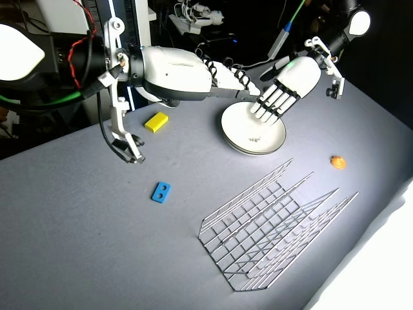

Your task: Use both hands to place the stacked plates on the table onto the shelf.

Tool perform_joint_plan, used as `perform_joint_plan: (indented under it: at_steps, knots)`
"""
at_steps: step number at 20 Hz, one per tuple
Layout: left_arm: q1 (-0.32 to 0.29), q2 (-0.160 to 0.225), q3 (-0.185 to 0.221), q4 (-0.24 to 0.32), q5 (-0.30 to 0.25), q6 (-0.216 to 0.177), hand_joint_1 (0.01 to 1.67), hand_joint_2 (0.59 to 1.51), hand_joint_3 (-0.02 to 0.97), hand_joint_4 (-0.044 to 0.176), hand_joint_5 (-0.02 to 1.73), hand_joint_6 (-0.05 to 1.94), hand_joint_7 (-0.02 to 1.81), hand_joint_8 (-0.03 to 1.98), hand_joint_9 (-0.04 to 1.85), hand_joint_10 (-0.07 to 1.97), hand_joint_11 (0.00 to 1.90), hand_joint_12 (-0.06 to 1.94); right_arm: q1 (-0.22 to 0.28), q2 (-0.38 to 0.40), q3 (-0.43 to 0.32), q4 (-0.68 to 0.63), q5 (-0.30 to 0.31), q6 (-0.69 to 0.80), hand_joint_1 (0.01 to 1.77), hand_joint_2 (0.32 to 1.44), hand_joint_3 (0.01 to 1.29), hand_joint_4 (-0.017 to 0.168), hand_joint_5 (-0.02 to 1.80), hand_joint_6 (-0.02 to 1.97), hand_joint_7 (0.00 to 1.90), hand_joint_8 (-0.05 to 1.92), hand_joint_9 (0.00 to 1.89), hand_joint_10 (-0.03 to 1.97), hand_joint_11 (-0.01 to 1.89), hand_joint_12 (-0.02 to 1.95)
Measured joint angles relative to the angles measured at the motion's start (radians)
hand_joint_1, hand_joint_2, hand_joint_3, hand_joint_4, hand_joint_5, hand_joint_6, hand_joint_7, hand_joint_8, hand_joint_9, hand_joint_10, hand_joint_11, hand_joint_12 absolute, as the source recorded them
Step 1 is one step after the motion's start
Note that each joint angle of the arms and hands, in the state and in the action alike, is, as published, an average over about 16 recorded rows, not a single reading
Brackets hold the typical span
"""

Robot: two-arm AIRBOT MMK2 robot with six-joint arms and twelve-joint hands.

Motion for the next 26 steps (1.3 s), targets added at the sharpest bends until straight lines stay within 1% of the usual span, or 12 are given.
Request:
perform_joint_plan:
  at_steps: [4,9,14,20,26]
  knots:
    - [0.015,0.002,0.004,-0.010,0.028,-0.002,0.02,1.106,0.014,0.000,0.01,0.02,0.01,0.02,0.02,0.01,0.02,-0.01,-0.008,-0.010,0.004,0.002,0.006,-0.019,0.96,0.98,0.01,0.005,0.02,0.02,0.01,0.01,0.02,0.00,0.02,0.00]
    - [0.047,0.004,0.010,-0.023,0.049,-0.002,0.02,1.105,0.015,-0.003,0.01,0.01,0.01,0.02,0.02,0.01,0.02,-0.02,-0.009,-0.018,0.010,0.002,0.005,-0.026,1.05,0.99,0.01,0.005,0.02,0.02,0.01,0.01,0.02,0.00,0.02,0.00]
    - [0.080,0.006,0.001,-0.038,0.058,-0.002,0.02,1.108,0.015,-0.006,0.00,-0.01,0.01,0.02,0.02,0.01,0.02,-0.01,-0.010,-0.020,0.012,0.002,0.003,-0.033,1.08,1.00,0.01,0.005,0.02,0.02,0.01,0.01,0.02,0.00,0.02,0.00]
    - [0.118,0.012,-0.036,-0.046,0.066,-0.008,0.02,1.111,0.014,-0.009,-0.01,-0.03,0.00,0.01,0.01,0.01,0.02,0.00,-0.012,-0.020,0.012,0.002,0.003,-0.044,1.05,1.00,0.01,0.005,0.02,0.02,0.01,0.01,0.02,0.00,0.02,0.00]
    - [0.132,0.021,-0.093,-0.064,0.098,-0.019,0.02,1.115,0.014,-0.009,-0.01,-0.03,0.00,0.01,0.00,0.00,0.02,0.01,-0.014,-0.022,0.012,0.003,0.003,-0.053,1.02,1.00,0.01,0.005,0.02,0.02,0.01,0.01,0.02,0.00,0.02,0.00]
